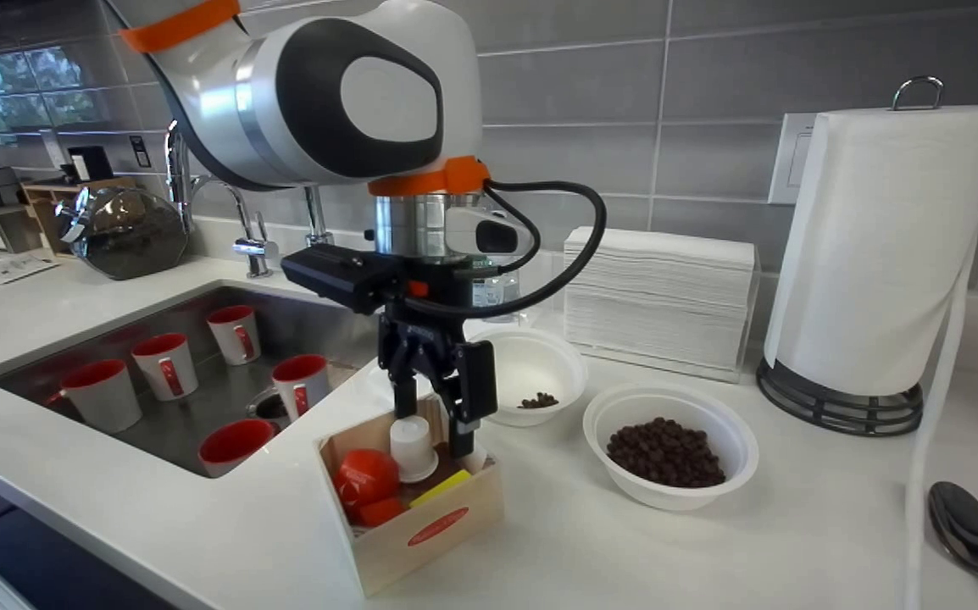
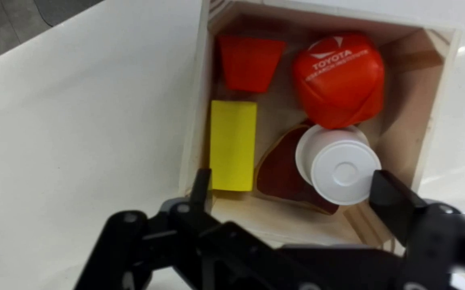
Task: Move the creamer cup to the counter
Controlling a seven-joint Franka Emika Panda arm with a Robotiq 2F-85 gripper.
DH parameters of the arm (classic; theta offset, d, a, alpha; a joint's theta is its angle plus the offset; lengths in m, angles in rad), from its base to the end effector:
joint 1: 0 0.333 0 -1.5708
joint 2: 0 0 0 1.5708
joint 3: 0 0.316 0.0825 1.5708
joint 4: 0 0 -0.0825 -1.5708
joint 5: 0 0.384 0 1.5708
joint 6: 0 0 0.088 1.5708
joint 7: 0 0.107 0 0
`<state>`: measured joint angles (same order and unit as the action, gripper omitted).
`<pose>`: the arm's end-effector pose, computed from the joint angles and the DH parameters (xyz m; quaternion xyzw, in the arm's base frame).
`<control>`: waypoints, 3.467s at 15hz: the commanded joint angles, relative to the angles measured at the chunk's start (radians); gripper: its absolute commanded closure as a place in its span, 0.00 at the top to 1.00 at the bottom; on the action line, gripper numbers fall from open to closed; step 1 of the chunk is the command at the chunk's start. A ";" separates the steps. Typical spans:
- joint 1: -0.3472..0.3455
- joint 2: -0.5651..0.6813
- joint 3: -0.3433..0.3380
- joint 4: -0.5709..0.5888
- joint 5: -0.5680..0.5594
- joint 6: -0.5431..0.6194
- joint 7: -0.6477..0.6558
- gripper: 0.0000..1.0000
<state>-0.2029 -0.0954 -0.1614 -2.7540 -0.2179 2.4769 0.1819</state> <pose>0.3470 -0.1296 0.2321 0.9785 -0.1781 -0.0944 0.0430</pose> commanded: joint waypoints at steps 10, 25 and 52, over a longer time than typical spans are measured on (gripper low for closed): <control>0.020 0.017 0.022 0.001 0.048 -0.029 -0.030 1.00; 0.022 0.090 0.012 -0.001 0.058 0.130 -0.048 1.00; 0.025 0.090 0.004 0.008 0.028 0.072 -0.078 0.84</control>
<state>-0.1810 -0.0062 -0.1498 -2.7473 -0.1872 2.5251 0.0950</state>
